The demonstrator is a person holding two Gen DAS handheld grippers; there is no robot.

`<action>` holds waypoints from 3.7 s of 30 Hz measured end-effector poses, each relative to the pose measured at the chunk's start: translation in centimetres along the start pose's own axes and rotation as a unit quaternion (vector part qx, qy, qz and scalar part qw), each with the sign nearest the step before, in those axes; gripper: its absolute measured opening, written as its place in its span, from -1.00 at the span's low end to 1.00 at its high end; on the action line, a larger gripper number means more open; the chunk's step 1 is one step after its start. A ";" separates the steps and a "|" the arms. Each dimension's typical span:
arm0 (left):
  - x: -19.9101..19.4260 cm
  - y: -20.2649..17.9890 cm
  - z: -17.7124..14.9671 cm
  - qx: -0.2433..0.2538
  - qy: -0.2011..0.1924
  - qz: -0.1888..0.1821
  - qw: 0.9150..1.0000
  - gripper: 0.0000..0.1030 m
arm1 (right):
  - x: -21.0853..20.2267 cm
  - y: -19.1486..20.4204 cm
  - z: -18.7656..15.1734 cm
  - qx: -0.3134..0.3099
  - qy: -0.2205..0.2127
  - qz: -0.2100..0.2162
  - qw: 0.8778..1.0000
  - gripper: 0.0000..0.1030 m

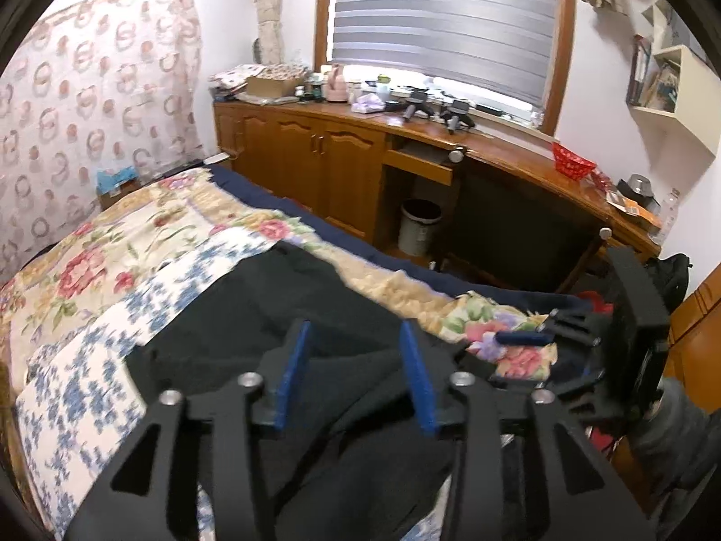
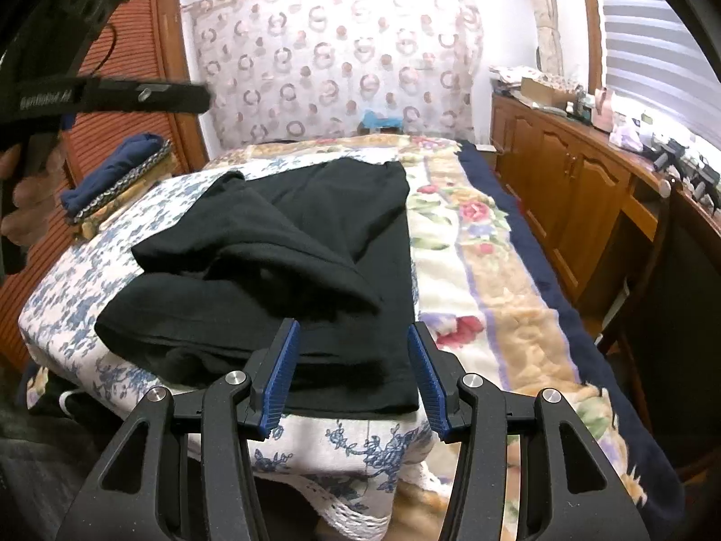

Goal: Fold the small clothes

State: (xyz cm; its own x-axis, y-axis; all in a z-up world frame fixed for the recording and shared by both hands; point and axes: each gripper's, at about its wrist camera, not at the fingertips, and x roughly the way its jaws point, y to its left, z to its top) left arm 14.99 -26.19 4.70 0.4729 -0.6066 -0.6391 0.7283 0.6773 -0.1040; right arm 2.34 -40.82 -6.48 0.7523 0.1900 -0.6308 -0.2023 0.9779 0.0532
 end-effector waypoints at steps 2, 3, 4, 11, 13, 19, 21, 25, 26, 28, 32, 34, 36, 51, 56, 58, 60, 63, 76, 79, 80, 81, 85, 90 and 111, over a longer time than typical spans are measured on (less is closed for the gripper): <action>-0.5 1.7 -1.1 -0.011 0.004 0.015 1.000 -0.10 | 0.1 0.0 0.3 0.000 -0.001 0.002 1.000 -0.02; -0.8 2.7 -1.8 -0.017 0.006 0.024 1.000 -0.08 | 0.1 0.1 0.4 -0.001 0.000 0.003 1.000 -0.02; -1.1 3.7 -2.6 -0.023 0.008 0.036 0.999 -0.02 | 0.3 0.2 0.6 -0.003 0.001 0.004 1.000 -0.02; -2.4 10.5 -8.1 -0.079 0.023 0.092 0.992 0.10 | 2.6 3.1 3.4 -0.043 0.007 0.029 0.999 -0.02; -2.6 11.9 -9.3 -0.089 0.024 0.100 0.991 0.10 | 3.5 4.3 4.2 -0.054 0.011 0.042 0.998 -0.02; -4.0 15.4 -12.7 -0.122 0.021 0.121 0.985 0.10 | 7.9 9.9 7.0 -0.090 0.033 0.108 0.990 0.02; -4.4 16.1 -13.3 -0.125 0.022 0.124 0.984 0.10 | 9.4 12.3 7.7 -0.105 0.042 0.130 0.985 0.07; -5.0 17.0 -14.4 -0.128 0.023 0.126 0.983 0.10 | 12.0 16.3 8.0 -0.137 0.076 0.165 0.974 0.07; -5.1 17.1 -14.7 -0.127 0.022 0.125 0.984 0.10 | 12.4 17.0 7.9 -0.141 0.082 0.170 0.972 0.07; -5.3 17.3 -15.0 -0.125 0.020 0.122 0.984 0.10 | 13.3 18.2 7.5 -0.151 0.095 0.175 0.968 0.07; -5.5 17.7 -15.6 -0.127 0.020 0.112 0.985 0.10 | 14.9 19.5 6.7 -0.178 0.120 0.150 0.965 0.00; -5.4 17.7 -15.6 -0.127 0.021 0.108 0.986 0.10 | 14.9 19.1 6.9 -0.178 0.123 0.149 0.965 -0.68; -5.3 17.7 -15.6 -0.124 0.021 0.104 0.987 0.10 | 14.5 18.0 7.5 -0.169 0.116 0.147 0.968 -0.89; -2.4 17.0 -13.5 -0.116 0.030 0.081 0.989 0.10 | 18.4 -0.2 20.4 -0.082 0.071 -0.004 0.994 -0.91; -1.5 16.4 -13.7 -0.115 0.043 0.075 0.990 0.10 | 22.0 -2.9 19.7 -0.075 0.110 -0.026 0.991 -0.90; -1.0 16.0 -13.7 -0.111 0.050 0.074 0.990 0.10 | 22.2 -3.6 19.4 -0.068 0.116 -0.034 0.990 -0.72; -0.7 15.6 -13.7 -0.110 0.052 0.073 0.990 0.10 | 21.7 -4.4 19.5 -0.058 0.106 -0.061 0.991 -0.50; -0.5 14.9 -13.6 -0.107 0.052 0.068 0.991 0.10 | 19.3 -5.2 19.7 -0.040 0.090 -0.053 0.994 -0.41; 0.2 8.6 -13.7 -0.075 0.049 0.036 0.995 0.10 | 6.2 -0.1 9.3 -0.062 0.098 0.019 0.993 -0.40; 0.0 6.7 -14.2 -0.071 0.050 0.034 0.996 0.10 | 5.8 0.4 6.1 -0.067 0.120 0.019 0.990 -0.40; -0.1 5.9 -14.4 -0.066 0.051 0.031 0.996 0.10 | 5.7 0.5 5.2 -0.070 0.127 0.015 0.989 -0.40; -0.3 5.2 -14.7 -0.060 0.049 0.030 0.997 0.10 | 5.7 0.4 4.5 -0.070 0.130 0.011 0.989 -0.40; -0.8 3.3 -15.5 -0.057 0.047 0.032 0.997 0.10 | 5.9 0.4 2.9 -0.064 0.131 0.003 0.989 -0.42; -0.8 1.6 -16.3 -0.052 0.065 0.020 0.996 0.10 | 4.9 0.7 2.4 -0.061 0.121 0.010 0.991 -0.96; -4.3 -0.1 -17.1 -0.025 0.034 0.012 0.999 -0.83 | 1.7 -0.5 1.1 -0.034 0.121 -0.009 0.992 -0.98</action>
State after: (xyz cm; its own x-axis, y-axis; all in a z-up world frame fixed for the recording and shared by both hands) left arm 4.39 -16.53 -5.57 0.4530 -0.5618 -0.6922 0.6911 0.7118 -0.1254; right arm 4.40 -40.90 -6.68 0.5854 0.1378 -0.7990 -0.2374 0.9714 -0.0065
